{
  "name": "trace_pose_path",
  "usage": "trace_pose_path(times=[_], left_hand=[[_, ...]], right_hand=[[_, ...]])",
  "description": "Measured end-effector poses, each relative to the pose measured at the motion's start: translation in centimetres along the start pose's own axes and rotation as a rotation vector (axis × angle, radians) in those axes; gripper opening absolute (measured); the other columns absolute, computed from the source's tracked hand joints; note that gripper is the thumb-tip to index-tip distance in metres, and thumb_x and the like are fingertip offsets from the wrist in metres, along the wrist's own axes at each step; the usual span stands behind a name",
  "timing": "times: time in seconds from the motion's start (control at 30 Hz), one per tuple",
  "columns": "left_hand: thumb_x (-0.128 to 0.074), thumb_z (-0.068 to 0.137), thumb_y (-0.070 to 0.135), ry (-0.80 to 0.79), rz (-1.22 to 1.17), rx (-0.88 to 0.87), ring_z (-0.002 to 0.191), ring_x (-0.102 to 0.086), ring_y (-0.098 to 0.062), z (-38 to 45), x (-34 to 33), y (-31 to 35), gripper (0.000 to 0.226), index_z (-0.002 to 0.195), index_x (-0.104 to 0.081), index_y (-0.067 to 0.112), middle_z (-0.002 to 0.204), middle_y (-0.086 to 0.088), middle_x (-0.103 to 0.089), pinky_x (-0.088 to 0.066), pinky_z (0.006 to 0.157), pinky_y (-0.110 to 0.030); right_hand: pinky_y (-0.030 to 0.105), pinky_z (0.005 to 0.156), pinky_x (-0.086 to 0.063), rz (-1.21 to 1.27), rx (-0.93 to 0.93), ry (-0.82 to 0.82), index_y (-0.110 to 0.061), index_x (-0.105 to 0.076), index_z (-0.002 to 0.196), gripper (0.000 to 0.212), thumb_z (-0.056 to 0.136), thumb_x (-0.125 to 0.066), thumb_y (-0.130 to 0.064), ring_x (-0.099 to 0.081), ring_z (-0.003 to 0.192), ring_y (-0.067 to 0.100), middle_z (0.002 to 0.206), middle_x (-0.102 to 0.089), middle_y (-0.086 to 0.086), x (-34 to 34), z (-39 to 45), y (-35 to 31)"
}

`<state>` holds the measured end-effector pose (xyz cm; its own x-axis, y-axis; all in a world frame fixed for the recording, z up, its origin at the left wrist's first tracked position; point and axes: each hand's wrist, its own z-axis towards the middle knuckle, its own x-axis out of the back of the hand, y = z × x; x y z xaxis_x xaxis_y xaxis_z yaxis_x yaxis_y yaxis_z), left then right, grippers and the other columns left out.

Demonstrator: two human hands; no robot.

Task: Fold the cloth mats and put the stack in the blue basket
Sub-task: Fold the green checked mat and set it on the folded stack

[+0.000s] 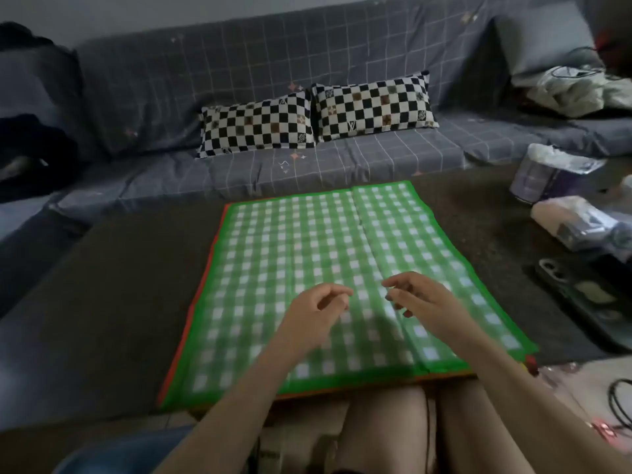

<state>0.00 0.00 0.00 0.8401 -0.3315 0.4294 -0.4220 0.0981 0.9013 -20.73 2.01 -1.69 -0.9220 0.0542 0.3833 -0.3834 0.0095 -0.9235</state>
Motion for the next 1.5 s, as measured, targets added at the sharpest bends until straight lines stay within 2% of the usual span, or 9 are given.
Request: trace_pose_path(times=[0.1, 0.17, 0.37, 0.53, 0.87, 1.0, 1.17, 1.3, 1.5], left_hand=[[-0.054, 0.095, 0.029, -0.024, 0.109, -0.006, 0.092, -0.06, 0.0, -1.8, 0.1, -1.5, 0.018, 0.107, -0.067, 0.028, 0.1, 0.016, -0.065, -0.047, 0.078, -0.009], [-0.056, 0.095, 0.03, -0.066, 0.154, 0.004, 0.088, -0.056, 0.008, -3.0, 0.2, -2.7, 0.02, 0.111, -0.068, 0.025, 0.101, 0.018, -0.063, -0.042, 0.071, -0.001], [-0.071, 0.083, 0.035, -0.133, 0.224, -0.058, 0.089, -0.056, 0.002, -4.3, 0.4, -4.4, 0.015, 0.095, -0.074, 0.027, 0.101, 0.009, -0.061, -0.041, 0.071, -0.007], [-0.08, 0.074, 0.034, -0.154, 0.248, -0.099, 0.093, -0.053, 0.006, -4.2, 0.3, -4.6, 0.015, 0.087, -0.075, 0.03, 0.103, 0.011, -0.057, -0.038, 0.071, 0.0], [-0.077, 0.075, 0.038, -0.089, 0.25, -0.096, 0.094, -0.052, 0.011, -4.3, 0.0, -5.3, 0.004, 0.074, -0.075, 0.035, 0.099, 0.021, -0.06, -0.041, 0.075, -0.008], [-0.074, 0.079, 0.036, -0.065, 0.243, -0.092, 0.093, -0.053, 0.011, -4.2, -0.2, -5.2, 0.007, 0.076, -0.076, 0.03, 0.097, 0.02, -0.062, -0.04, 0.077, -0.01], [-0.074, 0.08, 0.036, -0.126, 0.241, -0.071, 0.092, -0.056, 0.008, -4.0, 0.2, -4.7, 0.004, 0.079, -0.076, 0.033, 0.099, 0.019, -0.063, -0.042, 0.078, -0.011], [-0.072, 0.082, 0.029, -0.133, 0.308, -0.06, 0.088, -0.06, 0.006, -4.1, 1.1, -3.9, 0.009, 0.088, -0.078, 0.025, 0.1, 0.014, -0.069, -0.043, 0.074, -0.008], [-0.066, 0.089, 0.025, -0.233, 0.352, -0.064, 0.051, -0.057, 0.005, -4.8, 3.7, 0.6, 0.013, 0.081, -0.076, 0.023, 0.056, 0.02, -0.065, -0.04, 0.052, -0.008]], right_hand=[[0.016, 0.067, -0.049, -0.154, -0.01, -0.087, -0.032, -0.063, 0.097, 0.009, 0.091, -0.058, -0.027, -0.063, 0.087, 0.011, 0.092, -0.065, -0.007, -0.5, -1.1, 0.1], [0.012, 0.065, -0.045, -0.214, -0.031, -0.158, -0.03, -0.064, 0.098, 0.01, 0.089, -0.061, -0.028, -0.062, 0.084, 0.006, 0.09, -0.064, -0.015, -1.0, -2.1, 0.3], [0.006, 0.081, -0.041, -0.244, 0.026, -0.251, -0.039, -0.066, 0.093, 0.025, 0.073, -0.078, -0.03, -0.054, 0.099, -0.003, 0.102, -0.059, -0.02, -1.5, -4.0, 1.2], [0.02, 0.097, -0.03, -0.403, 0.083, -0.311, -0.051, -0.064, 0.087, 0.03, 0.065, -0.081, -0.039, -0.039, 0.112, 0.004, 0.111, -0.049, -0.019, -1.7, -4.0, 1.7], [0.018, 0.096, -0.031, -0.414, 0.111, -0.256, -0.047, -0.067, 0.071, 0.019, 0.065, -0.082, -0.037, -0.04, 0.11, -0.002, 0.106, -0.052, -0.026, -2.1, -4.3, 1.6], [0.003, 0.084, -0.03, -0.431, 0.125, -0.219, -0.044, -0.066, 0.068, 0.016, 0.072, -0.078, -0.035, -0.041, 0.106, -0.004, 0.103, -0.054, -0.026, -2.1, -4.3, 1.5], [0.019, 0.083, -0.036, -0.45, 0.128, -0.223, -0.031, -0.072, 0.078, 0.004, 0.078, -0.072, -0.035, -0.05, 0.1, 0.0, 0.099, -0.059, -0.023, -2.4, -4.0, 0.8], [0.019, 0.074, -0.045, -0.449, 0.095, -0.218, -0.027, -0.069, 0.081, 0.006, 0.084, -0.067, -0.031, -0.059, 0.084, 0.002, 0.086, -0.066, -0.016, -2.2, -4.2, -0.5], [0.01, 0.053, -0.038, -0.536, 0.136, -0.194, -0.026, -0.062, 0.073, 0.014, 0.085, -0.065, -0.031, -0.054, 0.059, -0.011, 0.051, -0.057, -0.025, -0.7, -4.5, -4.2]])
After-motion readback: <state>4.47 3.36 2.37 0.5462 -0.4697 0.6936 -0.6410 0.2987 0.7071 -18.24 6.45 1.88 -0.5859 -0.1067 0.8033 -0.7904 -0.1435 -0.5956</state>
